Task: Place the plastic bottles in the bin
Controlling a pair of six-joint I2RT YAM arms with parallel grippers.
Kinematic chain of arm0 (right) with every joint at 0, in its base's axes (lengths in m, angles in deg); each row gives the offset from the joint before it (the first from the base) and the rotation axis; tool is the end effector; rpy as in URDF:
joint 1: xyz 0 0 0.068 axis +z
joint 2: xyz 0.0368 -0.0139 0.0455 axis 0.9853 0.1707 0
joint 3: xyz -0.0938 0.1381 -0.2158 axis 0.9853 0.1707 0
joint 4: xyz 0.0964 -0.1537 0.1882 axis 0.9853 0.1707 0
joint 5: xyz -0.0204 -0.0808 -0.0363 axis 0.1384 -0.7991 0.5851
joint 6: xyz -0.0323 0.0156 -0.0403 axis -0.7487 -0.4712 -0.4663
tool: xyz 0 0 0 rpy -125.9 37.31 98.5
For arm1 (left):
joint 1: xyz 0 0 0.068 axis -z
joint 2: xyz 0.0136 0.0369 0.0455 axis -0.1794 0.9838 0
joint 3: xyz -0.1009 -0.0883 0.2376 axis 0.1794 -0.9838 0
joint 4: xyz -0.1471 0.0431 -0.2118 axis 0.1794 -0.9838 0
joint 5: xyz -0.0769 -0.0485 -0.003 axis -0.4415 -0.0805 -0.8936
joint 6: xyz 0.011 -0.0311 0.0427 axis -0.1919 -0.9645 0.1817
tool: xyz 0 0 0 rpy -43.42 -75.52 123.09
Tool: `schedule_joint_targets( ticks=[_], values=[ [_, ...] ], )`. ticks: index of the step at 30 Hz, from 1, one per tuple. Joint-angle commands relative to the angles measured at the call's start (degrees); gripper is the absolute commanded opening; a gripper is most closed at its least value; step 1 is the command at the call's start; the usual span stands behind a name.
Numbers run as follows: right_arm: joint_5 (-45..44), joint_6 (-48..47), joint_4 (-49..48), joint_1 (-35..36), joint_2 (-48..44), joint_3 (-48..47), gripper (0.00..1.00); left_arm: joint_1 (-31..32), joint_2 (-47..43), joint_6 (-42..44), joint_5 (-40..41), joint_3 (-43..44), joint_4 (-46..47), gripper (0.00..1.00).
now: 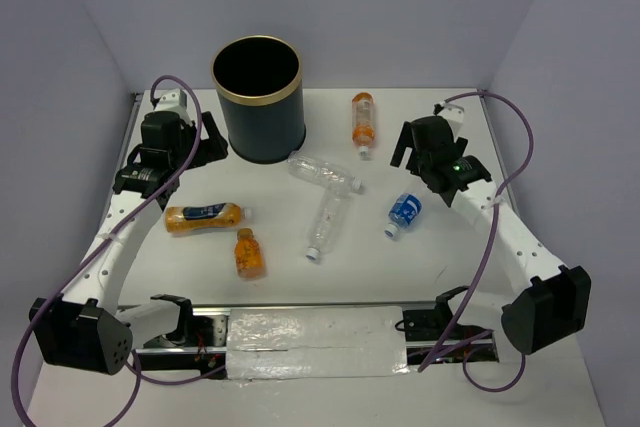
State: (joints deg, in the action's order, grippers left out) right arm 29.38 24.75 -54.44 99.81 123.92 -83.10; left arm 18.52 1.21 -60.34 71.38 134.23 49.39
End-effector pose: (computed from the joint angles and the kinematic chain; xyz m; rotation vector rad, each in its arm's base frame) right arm 0.2467 0.0716 0.3238 0.3600 2.1690 -0.0602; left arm 0.2559 -0.0335 0.3529 -0.3622 1.9707 -0.2881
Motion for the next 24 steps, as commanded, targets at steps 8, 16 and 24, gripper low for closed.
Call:
schedule_joint_targets(
  ticks=[8, 16, 24],
  values=[
    [1.17, 2.15, -2.27, 0.31, -3.18, 2.40, 1.00, 0.16, -0.15, 0.47, -0.33, 1.37, 0.85, 0.99],
    [21.02, 8.48, -7.80, -9.53, -6.08, 12.15, 0.97, 0.08, -0.94, 0.82, 0.37, 1.63, -0.03, 0.99],
    [25.25, 15.23, -9.38, -12.60, -0.37, 17.07, 0.98, 0.16, -1.20, 1.00, 0.37, 0.32, 0.23, 0.99]
  ],
)
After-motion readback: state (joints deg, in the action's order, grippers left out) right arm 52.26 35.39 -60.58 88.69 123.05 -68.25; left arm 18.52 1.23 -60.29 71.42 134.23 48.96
